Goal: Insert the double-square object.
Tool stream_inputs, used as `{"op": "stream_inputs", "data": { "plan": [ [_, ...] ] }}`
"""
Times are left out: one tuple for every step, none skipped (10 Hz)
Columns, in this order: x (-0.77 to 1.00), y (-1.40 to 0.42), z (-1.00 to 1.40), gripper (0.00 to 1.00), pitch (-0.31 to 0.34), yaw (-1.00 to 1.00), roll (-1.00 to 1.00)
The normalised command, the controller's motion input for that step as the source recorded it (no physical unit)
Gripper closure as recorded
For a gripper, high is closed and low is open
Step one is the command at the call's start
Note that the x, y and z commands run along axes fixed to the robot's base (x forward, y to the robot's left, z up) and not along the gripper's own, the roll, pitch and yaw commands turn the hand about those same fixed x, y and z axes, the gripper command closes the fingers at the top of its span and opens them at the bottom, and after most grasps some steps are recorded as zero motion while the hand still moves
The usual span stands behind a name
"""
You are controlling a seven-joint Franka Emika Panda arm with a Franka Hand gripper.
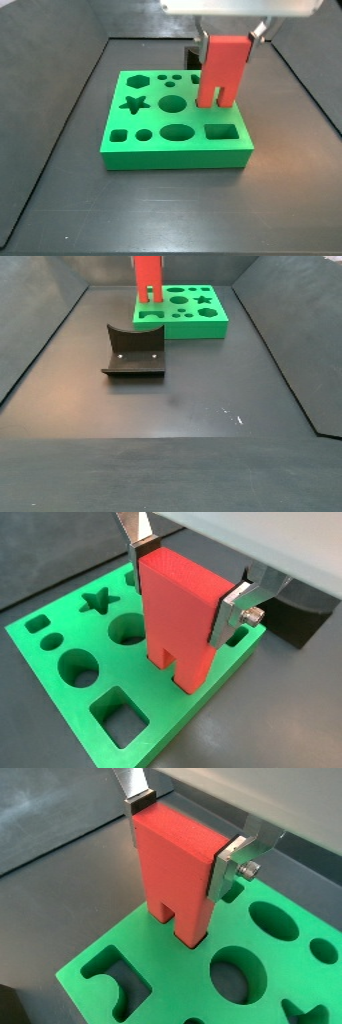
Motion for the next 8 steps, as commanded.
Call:
{"op": "stream_inputs", "data": {
  "plan": [
    [0.14,0.01,-0.29,1.00,0.000,0.00,0.06],
    [0.11,0.00,-0.27,1.00,0.000,0.00,0.06],
    [0.10,0.02,-0.25,1.00,0.000,0.00,0.06],
    [0.08,0.09,-0.20,1.00,0.019,0.00,0.07],
    [0.10,0.18,-0.18,1.00,0.029,0.03,0.10],
    [0.07,0.17,-0.13,1.00,0.030,0.02,0.06],
    [0.00,0.00,0.00,1.00,0.009,0.00,0.00],
    [0.00,0.00,0.00,1.00,0.000,0.00,0.00]
  ]
}}
